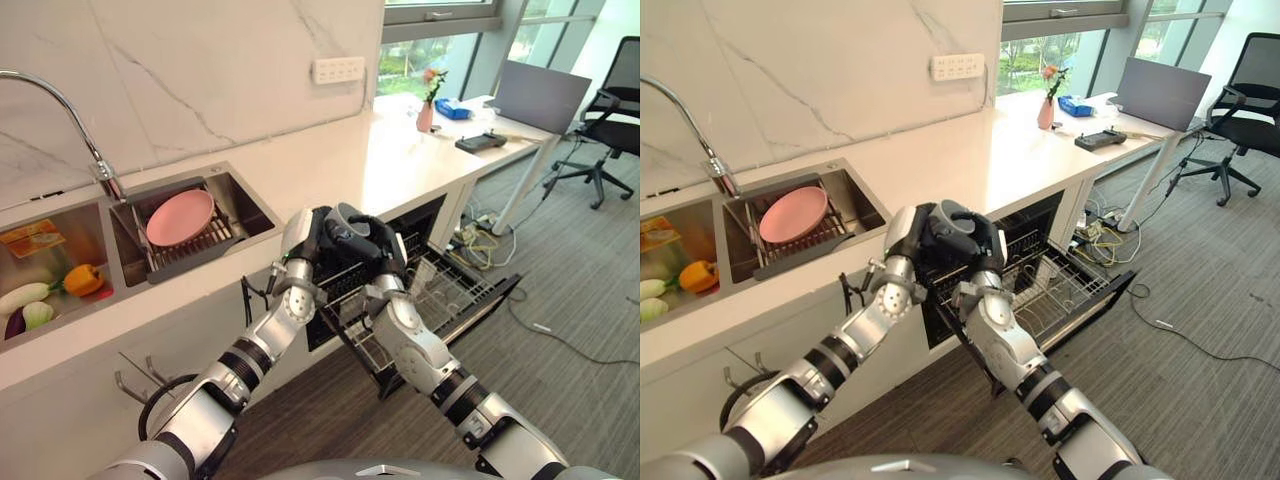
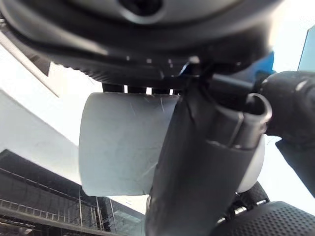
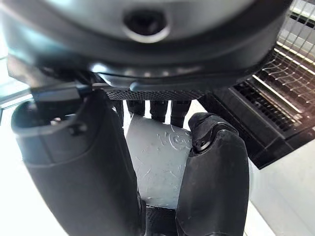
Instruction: Place the dishes in the dishwasher.
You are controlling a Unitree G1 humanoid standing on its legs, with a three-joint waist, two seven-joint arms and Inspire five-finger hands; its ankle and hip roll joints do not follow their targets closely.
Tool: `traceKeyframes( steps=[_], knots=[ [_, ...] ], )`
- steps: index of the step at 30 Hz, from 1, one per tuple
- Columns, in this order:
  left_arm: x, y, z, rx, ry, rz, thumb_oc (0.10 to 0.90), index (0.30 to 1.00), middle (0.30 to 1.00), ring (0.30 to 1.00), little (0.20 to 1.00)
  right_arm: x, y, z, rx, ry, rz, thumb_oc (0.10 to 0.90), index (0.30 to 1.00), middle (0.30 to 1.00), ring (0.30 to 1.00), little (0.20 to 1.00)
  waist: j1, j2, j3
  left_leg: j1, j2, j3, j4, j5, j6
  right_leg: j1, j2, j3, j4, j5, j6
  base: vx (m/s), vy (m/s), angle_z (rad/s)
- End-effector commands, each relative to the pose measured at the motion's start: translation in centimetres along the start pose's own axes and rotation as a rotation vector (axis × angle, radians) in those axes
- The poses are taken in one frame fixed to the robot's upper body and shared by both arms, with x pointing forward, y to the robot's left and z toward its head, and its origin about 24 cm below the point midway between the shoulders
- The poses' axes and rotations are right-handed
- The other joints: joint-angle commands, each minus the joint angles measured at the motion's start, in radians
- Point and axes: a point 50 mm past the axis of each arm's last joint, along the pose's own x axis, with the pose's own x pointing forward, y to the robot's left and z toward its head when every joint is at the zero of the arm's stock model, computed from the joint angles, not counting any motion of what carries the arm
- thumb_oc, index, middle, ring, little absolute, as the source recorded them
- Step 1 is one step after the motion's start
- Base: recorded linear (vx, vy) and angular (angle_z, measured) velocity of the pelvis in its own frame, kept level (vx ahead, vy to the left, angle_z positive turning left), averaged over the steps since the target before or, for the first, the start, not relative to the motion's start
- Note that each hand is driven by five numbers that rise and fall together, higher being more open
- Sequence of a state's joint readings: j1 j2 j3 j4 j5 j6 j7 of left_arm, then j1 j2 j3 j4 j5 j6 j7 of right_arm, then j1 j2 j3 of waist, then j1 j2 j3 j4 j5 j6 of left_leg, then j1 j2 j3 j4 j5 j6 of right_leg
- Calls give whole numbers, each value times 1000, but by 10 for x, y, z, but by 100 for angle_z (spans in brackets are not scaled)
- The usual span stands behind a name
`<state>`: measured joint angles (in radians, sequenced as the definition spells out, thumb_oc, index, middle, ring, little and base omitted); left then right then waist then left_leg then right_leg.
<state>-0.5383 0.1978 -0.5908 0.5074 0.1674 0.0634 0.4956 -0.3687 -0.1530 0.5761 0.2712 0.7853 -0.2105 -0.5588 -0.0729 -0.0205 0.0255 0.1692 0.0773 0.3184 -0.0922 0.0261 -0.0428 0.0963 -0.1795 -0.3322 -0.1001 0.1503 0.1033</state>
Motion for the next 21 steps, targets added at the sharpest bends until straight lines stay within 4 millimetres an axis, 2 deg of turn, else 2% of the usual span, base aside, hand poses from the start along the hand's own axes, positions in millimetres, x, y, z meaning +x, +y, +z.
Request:
traceKeyframes(
  steps=[1,8,9,10,11,12,14,17,21],
  knots=[
    [4,-30,146,-77,-628,-81,800,900,900,900,900,6,86,73,179,-291,234,400,300,300,300,300,10,24,-27,33,-11,-58,33,-114,4,43,-14,-3,18,-127,41,0,0,0],
    [4,-30,146,-77,-628,-81,800,900,900,900,900,6,86,73,179,-291,234,400,300,300,300,300,10,24,-27,32,-11,-58,33,-114,4,42,-14,-3,18,-127,41,0,0,0],
    [3,-30,149,-80,-638,-76,800,900,900,900,900,5,86,87,156,-370,214,400,300,300,300,300,8,25,-26,35,-11,-58,32,-115,5,45,-14,-3,18,-129,41,0,0,0],
    [3,-28,157,-88,-671,-59,800,900,900,900,900,3,86,109,147,-494,174,400,300,300,300,300,4,30,-26,39,-8,-59,33,-121,5,47,-12,-2,19,-134,42,48,11,0],
    [-1,-26,174,-43,-769,-42,800,900,900,900,900,-7,84,150,128,-731,95,400,300,300,300,300,-6,38,-27,44,-6,-61,34,-123,6,47,-10,-1,20,-141,44,74,29,2],
    [-7,-25,196,23,-903,-30,800,900,900,900,900,-36,73,211,93,-1142,-64,400,300,300,300,300,-18,48,-30,49,-2,-63,38,-127,6,47,-6,0,20,-154,48,47,32,9],
    [-8,-25,198,37,-926,-36,800,900,900,900,900,-49,66,228,94,-1267,-129,400,300,300,300,300,-21,49,-31,49,-3,-65,38,-129,7,46,-6,2,19,-158,49,19,12,28],
    [-9,-23,199,41,-942,-40,800,900,900,900,900,-60,59,242,76,-1391,-215,400,300,300,300,300,-22,48,-35,47,-6,-66,37,-125,9,42,-7,4,17,-154,49,6,2,4],
    [-11,-17,203,14,-972,-37,800,900,900,900,900,-73,52,253,74,-1492,-280,400,300,300,300,300,-20,51,-34,48,-8,-68,38,-128,11,42,-8,4,17,-154,50,2,2,-2]
  ],
)
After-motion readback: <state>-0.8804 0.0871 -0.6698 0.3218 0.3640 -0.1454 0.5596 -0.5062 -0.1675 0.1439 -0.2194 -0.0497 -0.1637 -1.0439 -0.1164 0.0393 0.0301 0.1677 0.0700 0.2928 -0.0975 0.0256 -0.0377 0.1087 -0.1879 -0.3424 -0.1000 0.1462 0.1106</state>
